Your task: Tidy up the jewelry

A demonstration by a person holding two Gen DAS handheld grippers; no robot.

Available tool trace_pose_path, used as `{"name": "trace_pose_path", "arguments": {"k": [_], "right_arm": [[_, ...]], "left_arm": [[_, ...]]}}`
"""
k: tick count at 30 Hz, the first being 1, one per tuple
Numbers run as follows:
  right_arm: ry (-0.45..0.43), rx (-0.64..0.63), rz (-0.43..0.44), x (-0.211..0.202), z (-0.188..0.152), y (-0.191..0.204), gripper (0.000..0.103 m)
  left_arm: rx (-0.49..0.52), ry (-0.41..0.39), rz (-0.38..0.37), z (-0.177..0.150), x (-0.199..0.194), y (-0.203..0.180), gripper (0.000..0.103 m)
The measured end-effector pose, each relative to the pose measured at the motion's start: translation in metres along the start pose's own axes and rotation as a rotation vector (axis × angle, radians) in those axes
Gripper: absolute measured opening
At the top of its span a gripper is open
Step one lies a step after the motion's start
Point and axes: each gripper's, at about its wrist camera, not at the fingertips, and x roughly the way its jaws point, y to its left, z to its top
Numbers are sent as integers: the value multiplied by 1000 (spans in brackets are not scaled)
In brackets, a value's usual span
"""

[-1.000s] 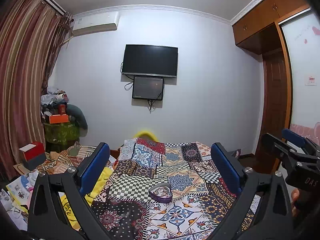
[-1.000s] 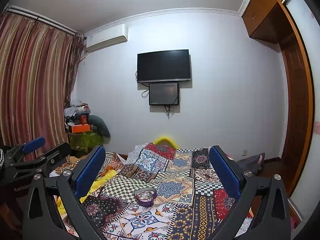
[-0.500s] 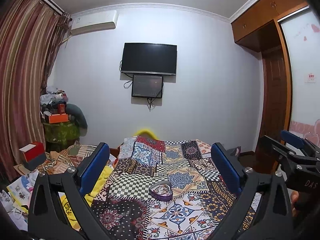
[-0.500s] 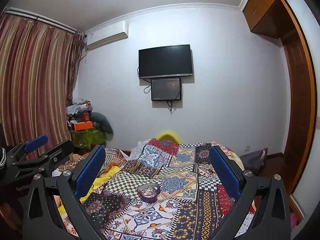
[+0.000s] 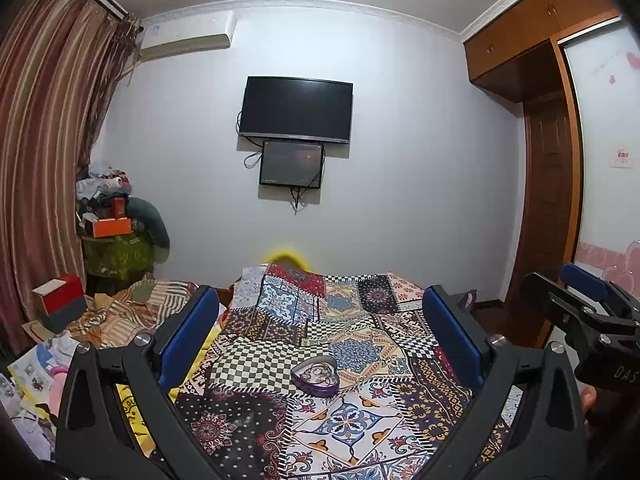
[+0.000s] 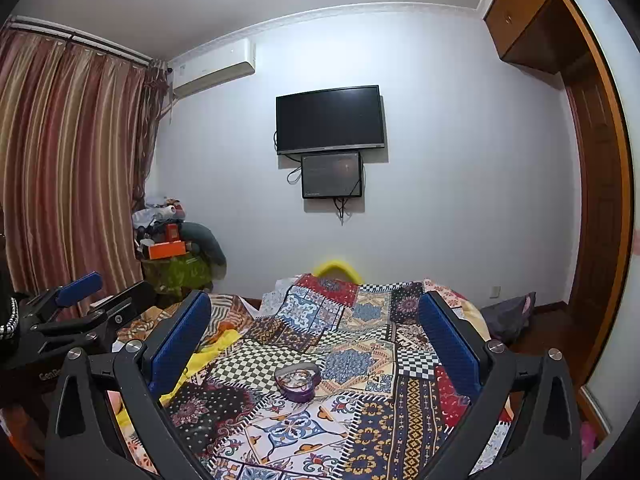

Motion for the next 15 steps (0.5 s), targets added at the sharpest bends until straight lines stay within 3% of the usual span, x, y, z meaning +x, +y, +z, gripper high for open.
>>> {"name": "trace_pose_path", "arguments": {"k": [15], "right_arm": [[14, 14, -4, 3, 2, -3, 103]], "left_arm": [[-17, 24, -15, -3, 6, 4, 102]]}}
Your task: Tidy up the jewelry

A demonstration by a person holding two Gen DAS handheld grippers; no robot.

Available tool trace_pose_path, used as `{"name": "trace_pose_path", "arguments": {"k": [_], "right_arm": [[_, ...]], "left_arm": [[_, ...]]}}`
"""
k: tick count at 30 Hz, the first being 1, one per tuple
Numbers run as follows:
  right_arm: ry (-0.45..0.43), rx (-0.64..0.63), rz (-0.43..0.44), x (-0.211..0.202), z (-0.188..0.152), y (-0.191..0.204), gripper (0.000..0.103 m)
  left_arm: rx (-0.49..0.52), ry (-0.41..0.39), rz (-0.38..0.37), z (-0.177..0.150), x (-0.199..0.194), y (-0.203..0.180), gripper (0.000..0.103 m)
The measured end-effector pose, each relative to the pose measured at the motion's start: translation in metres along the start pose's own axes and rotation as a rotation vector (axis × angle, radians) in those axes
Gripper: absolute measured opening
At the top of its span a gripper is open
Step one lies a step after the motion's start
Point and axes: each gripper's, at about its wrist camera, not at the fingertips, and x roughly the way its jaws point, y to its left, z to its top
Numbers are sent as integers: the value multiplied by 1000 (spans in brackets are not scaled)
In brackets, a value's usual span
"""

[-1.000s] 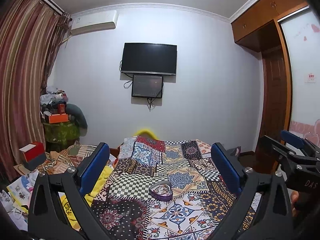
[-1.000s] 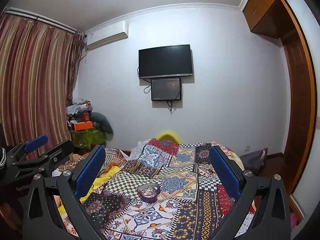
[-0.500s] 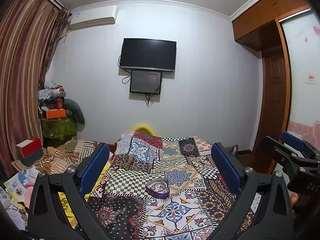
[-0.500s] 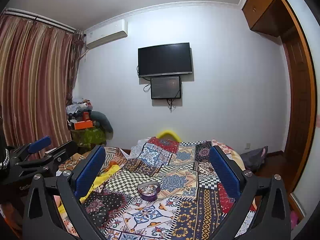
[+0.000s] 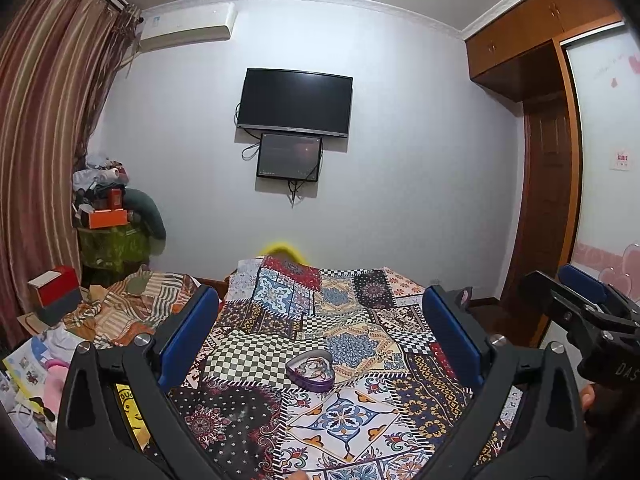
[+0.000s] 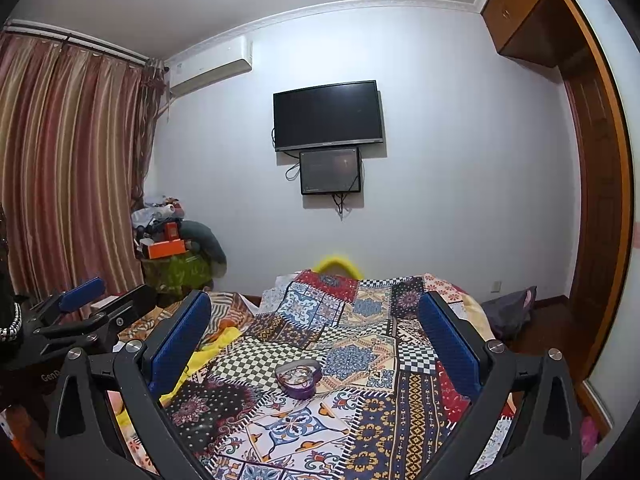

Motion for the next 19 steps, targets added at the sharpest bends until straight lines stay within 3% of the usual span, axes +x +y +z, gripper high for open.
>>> {"name": "trace_pose_path", "arguments": {"k": [19], "right_arm": [[15, 11, -6, 6, -4, -3, 103]], "left_arm": [[-5, 11, -16, -5, 5, 1, 102]]}}
